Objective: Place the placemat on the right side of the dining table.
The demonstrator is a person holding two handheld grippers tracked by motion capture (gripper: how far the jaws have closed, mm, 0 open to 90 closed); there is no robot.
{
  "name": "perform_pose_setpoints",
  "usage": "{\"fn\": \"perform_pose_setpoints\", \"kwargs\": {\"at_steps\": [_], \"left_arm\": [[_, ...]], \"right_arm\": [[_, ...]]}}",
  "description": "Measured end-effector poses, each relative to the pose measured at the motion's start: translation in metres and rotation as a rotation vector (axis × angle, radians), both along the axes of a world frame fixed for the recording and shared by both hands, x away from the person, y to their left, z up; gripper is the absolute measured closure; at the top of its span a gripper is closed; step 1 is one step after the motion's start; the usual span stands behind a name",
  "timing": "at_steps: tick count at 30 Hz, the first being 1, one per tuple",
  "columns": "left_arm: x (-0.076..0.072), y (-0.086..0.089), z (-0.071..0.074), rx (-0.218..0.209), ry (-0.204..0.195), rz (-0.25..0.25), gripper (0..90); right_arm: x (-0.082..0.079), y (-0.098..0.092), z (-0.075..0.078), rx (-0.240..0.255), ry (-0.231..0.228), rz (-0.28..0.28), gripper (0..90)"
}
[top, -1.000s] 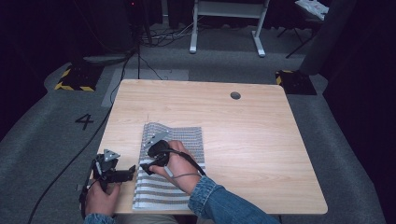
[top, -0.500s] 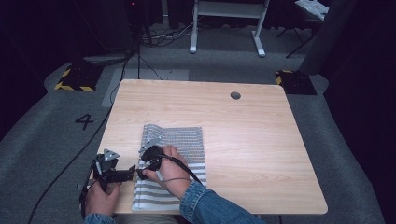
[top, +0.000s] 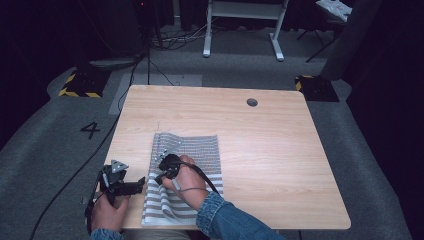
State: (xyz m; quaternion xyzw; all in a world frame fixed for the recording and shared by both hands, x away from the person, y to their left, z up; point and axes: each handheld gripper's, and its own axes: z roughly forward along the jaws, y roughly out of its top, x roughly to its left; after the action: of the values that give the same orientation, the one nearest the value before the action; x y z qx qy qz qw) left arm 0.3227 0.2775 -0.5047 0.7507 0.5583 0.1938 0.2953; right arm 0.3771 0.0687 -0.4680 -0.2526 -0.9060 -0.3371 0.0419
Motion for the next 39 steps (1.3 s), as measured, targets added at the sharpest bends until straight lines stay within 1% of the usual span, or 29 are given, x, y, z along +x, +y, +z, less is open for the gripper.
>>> {"fn": "perform_pose_setpoints", "kwargs": {"at_steps": [2, 3, 5, 6, 7, 8, 9, 10, 11, 12, 14, 15, 16, 17, 18, 20, 21, 22, 23, 24, 25, 26, 27, 31, 32, 36, 37, 38, 39], "left_arm": [[0.000, 0.000, 0.000, 0.000, 0.000, 0.000, 0.5], [0.000, 0.000, 0.000, -0.001, 0.000, -0.001, 0.5], [0.000, 0.000, 0.000, -0.001, 0.000, 0.001, 0.4], [0.000, 0.000, 0.000, -0.001, 0.000, 0.001, 0.4], [0.000, 0.000, 0.000, -0.001, 0.000, 0.000, 0.4], [0.000, 0.000, 0.000, 0.000, 0.000, 0.000, 0.5], [0.000, 0.000, 0.000, 0.001, 0.000, 0.000, 0.4], [0.000, 0.000, 0.000, 0.001, 0.000, 0.000, 0.5], [0.000, 0.000, 0.000, 0.001, -0.003, 0.002, 0.5], [0.000, 0.000, 0.000, 0.001, -0.004, 0.002, 0.4], [0.000, 0.000, 0.000, -0.001, -0.004, 0.002, 0.4], [0.000, 0.000, 0.000, -0.001, -0.004, 0.002, 0.4], [0.000, 0.000, 0.000, -0.001, -0.004, 0.002, 0.4], [0.000, 0.000, 0.000, -0.001, -0.004, 0.002, 0.4], [0.000, 0.000, 0.000, -0.001, -0.004, 0.002, 0.4], [0.000, 0.000, 0.000, 0.000, -0.004, 0.002, 0.4], [0.000, 0.000, 0.000, 0.000, -0.004, 0.002, 0.4], [0.000, 0.000, 0.000, -0.001, -0.003, 0.003, 0.4], [0.000, 0.000, 0.000, 0.000, -0.004, 0.002, 0.4], [0.000, 0.000, 0.000, -0.001, -0.003, 0.003, 0.5], [0.000, 0.000, 0.000, 0.000, -0.003, 0.002, 0.4], [0.000, 0.000, 0.000, 0.000, -0.003, 0.002, 0.4], [0.000, 0.000, 0.000, 0.000, -0.003, 0.002, 0.4], [0.000, 0.000, 0.000, -0.003, 0.000, 0.000, 0.4], [0.000, 0.000, 0.000, -0.003, 0.000, 0.000, 0.4], [0.000, 0.000, 0.000, -0.002, 0.000, 0.000, 0.4], [0.000, 0.000, 0.000, 0.000, 0.000, 0.000, 0.4], [0.000, 0.000, 0.000, 0.000, 0.000, 0.000, 0.4], [0.000, 0.000, 0.000, -0.002, 0.001, 0.000, 0.4]], "right_arm": [[0.000, -0.002, 0.004, -0.002, -0.008, 0.006, 88.1], [0.000, -0.004, 0.008, -0.003, -0.008, 0.004, 88.3], [0.000, -0.015, 0.024, 0.013, -0.016, 0.004, 88.5], [0.000, -0.015, 0.024, 0.013, -0.016, 0.004, 88.5], [0.000, -0.026, 0.037, 0.029, -0.025, 0.004, 88.6], [0.000, -0.034, 0.045, 0.039, -0.038, 0.001, 88.5], [0.003, -0.042, 0.051, 0.058, -0.067, 0.015, 88.6], [0.003, -0.042, 0.051, 0.058, -0.067, 0.015, 88.6], [0.003, -0.052, 0.059, 0.062, -0.072, 0.009, 88.5], [0.007, -0.071, 0.073, 0.076, -0.090, 0.006, 88.5], [0.009, -0.089, 0.086, 0.093, -0.088, -0.021, 88.6], [0.009, -0.089, 0.086, 0.093, -0.088, -0.021, 88.6], [0.011, -0.107, 0.099, 0.101, -0.096, -0.044, 88.6], [0.011, -0.107, 0.099, 0.101, -0.096, -0.044, 88.6], [0.014, -0.124, 0.111, 0.108, -0.121, -0.064, 88.6], [0.017, -0.141, 0.122, 0.130, -0.124, -0.097, 88.6], [0.017, -0.141, 0.122, 0.130, -0.124, -0.097, 88.6], [0.021, -0.158, 0.134, 0.140, -0.153, -0.121, 88.7], [0.021, -0.158, 0.134, 0.140, -0.153, -0.121, 88.7], [0.024, -0.176, 0.144, 0.140, -0.184, -0.151, 88.7], [0.026, -0.184, 0.149, 0.142, -0.206, -0.162, 88.8], [0.026, -0.184, 0.149, 0.142, -0.206, -0.162, 88.8], [0.029, -0.199, 0.158, 0.133, -0.232, -0.197, 88.9], [0.038, -0.227, 0.172, 0.109, -0.287, -0.253, 88.9], [0.038, -0.227, 0.172, 0.109, -0.287, -0.253, 88.9], [0.047, -0.255, 0.180, 0.088, -0.326, -0.318, 88.9], [0.052, -0.269, 0.183, 0.073, -0.349, -0.357, 89.0], [0.052, -0.269, 0.183, 0.073, -0.349, -0.357, 89.0], [0.057, -0.284, 0.185, 0.057, -0.370, -0.388, 89.0]]}}
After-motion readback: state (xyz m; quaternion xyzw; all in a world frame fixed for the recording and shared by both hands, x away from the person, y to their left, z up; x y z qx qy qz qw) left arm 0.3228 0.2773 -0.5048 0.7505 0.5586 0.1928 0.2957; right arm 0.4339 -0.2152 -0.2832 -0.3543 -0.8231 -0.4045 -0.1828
